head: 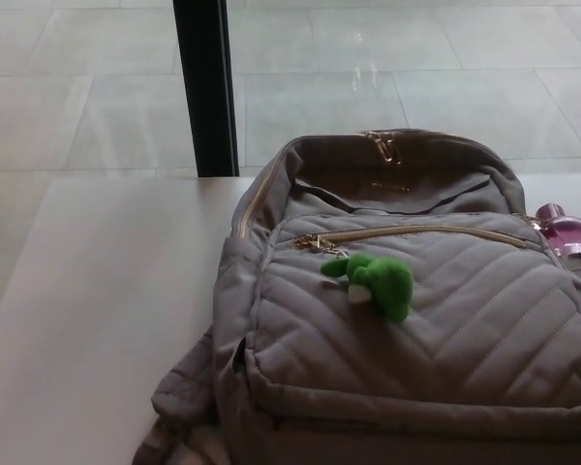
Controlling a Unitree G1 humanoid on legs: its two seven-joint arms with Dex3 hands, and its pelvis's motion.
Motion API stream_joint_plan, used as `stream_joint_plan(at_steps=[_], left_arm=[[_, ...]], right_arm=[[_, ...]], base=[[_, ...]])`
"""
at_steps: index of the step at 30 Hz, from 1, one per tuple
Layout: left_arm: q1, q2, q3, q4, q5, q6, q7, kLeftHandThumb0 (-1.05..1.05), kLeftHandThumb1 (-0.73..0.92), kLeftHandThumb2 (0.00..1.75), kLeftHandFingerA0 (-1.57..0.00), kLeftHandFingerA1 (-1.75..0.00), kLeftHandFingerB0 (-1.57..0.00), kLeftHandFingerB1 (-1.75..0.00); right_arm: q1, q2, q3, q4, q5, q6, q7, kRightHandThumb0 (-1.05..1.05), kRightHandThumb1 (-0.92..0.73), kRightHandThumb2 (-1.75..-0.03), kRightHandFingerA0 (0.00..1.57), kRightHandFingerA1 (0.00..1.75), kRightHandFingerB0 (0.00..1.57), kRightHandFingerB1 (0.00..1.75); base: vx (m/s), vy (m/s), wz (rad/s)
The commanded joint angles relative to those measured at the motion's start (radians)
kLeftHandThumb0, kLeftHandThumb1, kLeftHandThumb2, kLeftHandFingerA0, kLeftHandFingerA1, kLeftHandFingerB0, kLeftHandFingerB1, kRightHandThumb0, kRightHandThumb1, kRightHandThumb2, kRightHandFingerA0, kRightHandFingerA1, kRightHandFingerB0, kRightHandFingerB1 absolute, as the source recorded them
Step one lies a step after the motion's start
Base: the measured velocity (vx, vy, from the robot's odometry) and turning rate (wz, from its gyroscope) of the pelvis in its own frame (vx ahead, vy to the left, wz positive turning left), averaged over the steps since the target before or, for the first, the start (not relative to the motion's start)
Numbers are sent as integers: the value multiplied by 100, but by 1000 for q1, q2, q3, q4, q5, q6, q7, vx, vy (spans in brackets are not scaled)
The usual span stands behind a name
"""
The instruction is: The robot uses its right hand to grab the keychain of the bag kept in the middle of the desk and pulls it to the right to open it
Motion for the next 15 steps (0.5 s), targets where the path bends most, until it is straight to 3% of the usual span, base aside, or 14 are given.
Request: stream_joint_plan(at_steps=[1, 4, 5, 9, 13, 14, 15], left_arm=[[1, -1, 5, 15, -9, -16, 14, -53, 57, 58, -68, -55, -59, -43], [2, -2, 5, 8, -10, -17, 13, -52, 58, 58, -68, -56, -60, -43], [5, 1, -1, 9, -4, -21, 14, -55, 59, 58, -68, -56, -60, -42], [7, 3, -9, 9, 4, -18, 17, -54, 59, 58, -68, -55, -58, -42], [2, 4, -16, 15, 10, -22, 12, -55, 59, 58, -68, -54, -58, -42], [5, 4, -14, 10, 5, -29, 1, -53, 59, 58, -67, -56, -57, -43], [6, 3, -10, 7, -1, -28, -2, -53, 59, 58, -67, -55, -58, -43]], right_arm=[[-227, 93, 249, -325, 76, 270, -16, -76, -64, -60, 62, 60, 26, 30], [-255, 109, 308, -337, 55, 303, -4, -72, -63, -60, 69, 66, 29, 32], [-264, 106, 344, -346, 29, 324, 1, -73, -61, -59, 48, 63, 29, 33], [-283, 72, 475, -362, -77, 361, 17, -69, -61, -59, 47, 62, 33, 35], [-276, 80, 517, -337, -76, 369, 17, -69, -58, -58, 48, 70, 36, 38], [-273, 81, 523, -332, -76, 367, 15, -72, -48, -89, 52, 75, 31, 50], [-271, 81, 525, -330, -74, 365, 15, -67, -59, -58, 55, 75, 44, 41]], base=[[0, 0, 0], [0, 0, 0], [0, 0, 0], [0, 0, 0], [0, 0, 0], [0, 0, 0], [0, 0, 0]])
